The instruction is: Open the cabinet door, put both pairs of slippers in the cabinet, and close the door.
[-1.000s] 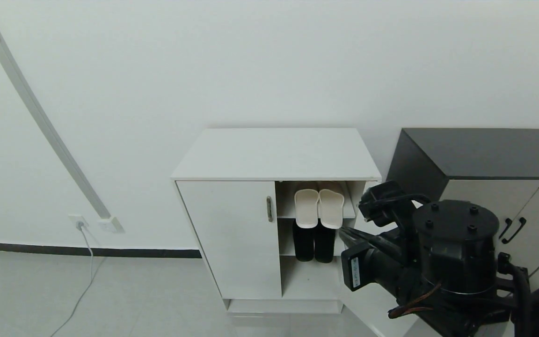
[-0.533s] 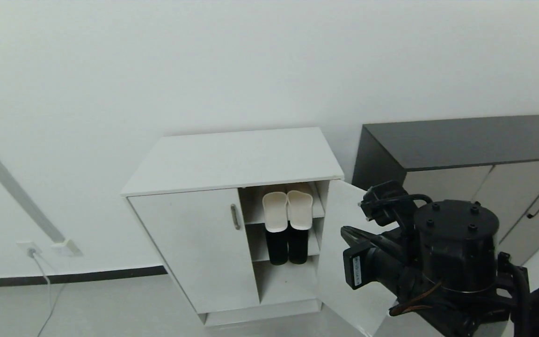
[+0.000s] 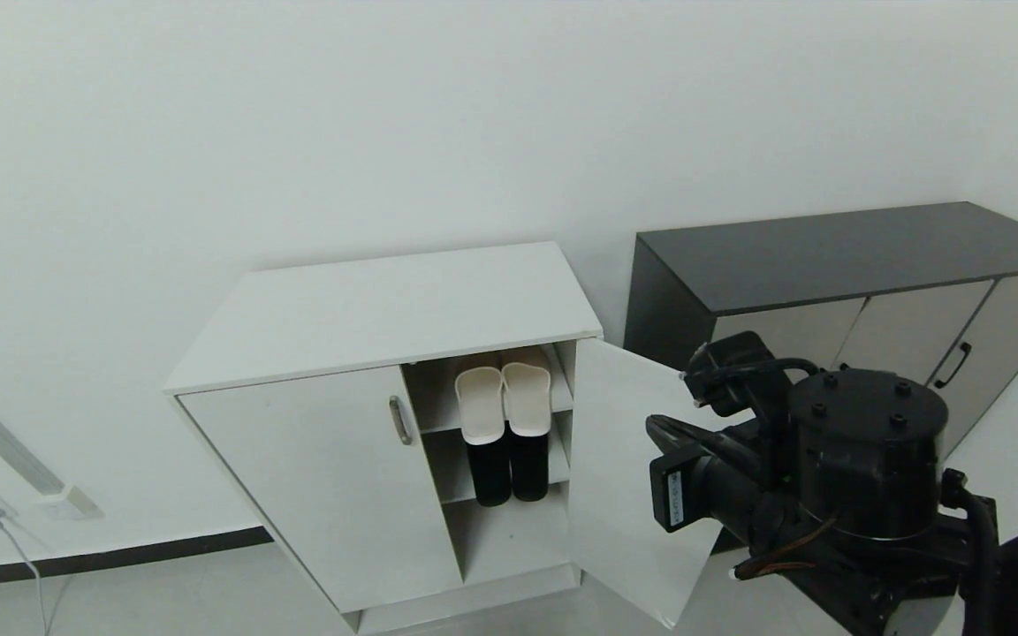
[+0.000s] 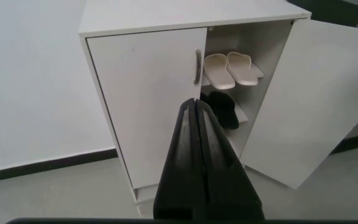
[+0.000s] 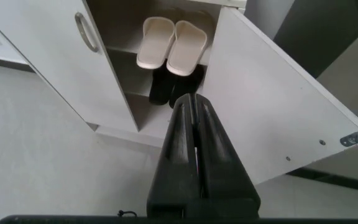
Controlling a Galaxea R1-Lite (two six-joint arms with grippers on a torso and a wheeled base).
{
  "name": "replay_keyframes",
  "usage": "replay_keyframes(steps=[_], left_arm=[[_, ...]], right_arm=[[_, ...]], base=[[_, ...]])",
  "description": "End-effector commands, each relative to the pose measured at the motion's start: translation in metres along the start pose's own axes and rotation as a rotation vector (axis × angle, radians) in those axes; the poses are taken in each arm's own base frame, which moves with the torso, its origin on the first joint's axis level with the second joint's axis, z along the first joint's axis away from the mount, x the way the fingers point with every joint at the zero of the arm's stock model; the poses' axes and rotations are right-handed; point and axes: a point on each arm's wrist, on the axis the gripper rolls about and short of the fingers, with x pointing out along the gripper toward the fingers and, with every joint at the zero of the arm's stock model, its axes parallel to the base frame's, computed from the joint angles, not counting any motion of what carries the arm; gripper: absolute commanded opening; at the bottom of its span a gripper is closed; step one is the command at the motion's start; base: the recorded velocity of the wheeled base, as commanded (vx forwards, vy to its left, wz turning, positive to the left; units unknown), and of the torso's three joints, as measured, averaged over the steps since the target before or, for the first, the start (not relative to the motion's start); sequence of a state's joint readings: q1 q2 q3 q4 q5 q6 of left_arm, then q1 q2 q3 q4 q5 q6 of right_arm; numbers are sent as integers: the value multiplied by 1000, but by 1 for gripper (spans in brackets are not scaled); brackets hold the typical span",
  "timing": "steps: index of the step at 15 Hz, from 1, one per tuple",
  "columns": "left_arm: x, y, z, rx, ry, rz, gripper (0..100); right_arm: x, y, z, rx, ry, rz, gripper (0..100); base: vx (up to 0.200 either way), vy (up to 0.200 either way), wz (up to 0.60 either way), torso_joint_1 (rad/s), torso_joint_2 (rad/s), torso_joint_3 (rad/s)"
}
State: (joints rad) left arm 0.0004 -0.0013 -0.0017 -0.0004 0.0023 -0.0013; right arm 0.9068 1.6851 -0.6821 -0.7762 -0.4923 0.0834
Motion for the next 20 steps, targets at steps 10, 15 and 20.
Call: replay_keyframes(steps=[10,15,20], left_arm=[[0,0,0,0,0,2,0],[0,0,0,0,2,0,0],[0,0,0,0,0,2,0]], right_arm=[[1,-2,-3,-12,3,-5,0],[1,-3,-3,-14,3,-10,0],[15,-25,-3,-43,11,-95,0]], base=[[-120,0,0,1,1,1],[-80,0,0,-5,-2,0],[0,0,0,0,0,0]])
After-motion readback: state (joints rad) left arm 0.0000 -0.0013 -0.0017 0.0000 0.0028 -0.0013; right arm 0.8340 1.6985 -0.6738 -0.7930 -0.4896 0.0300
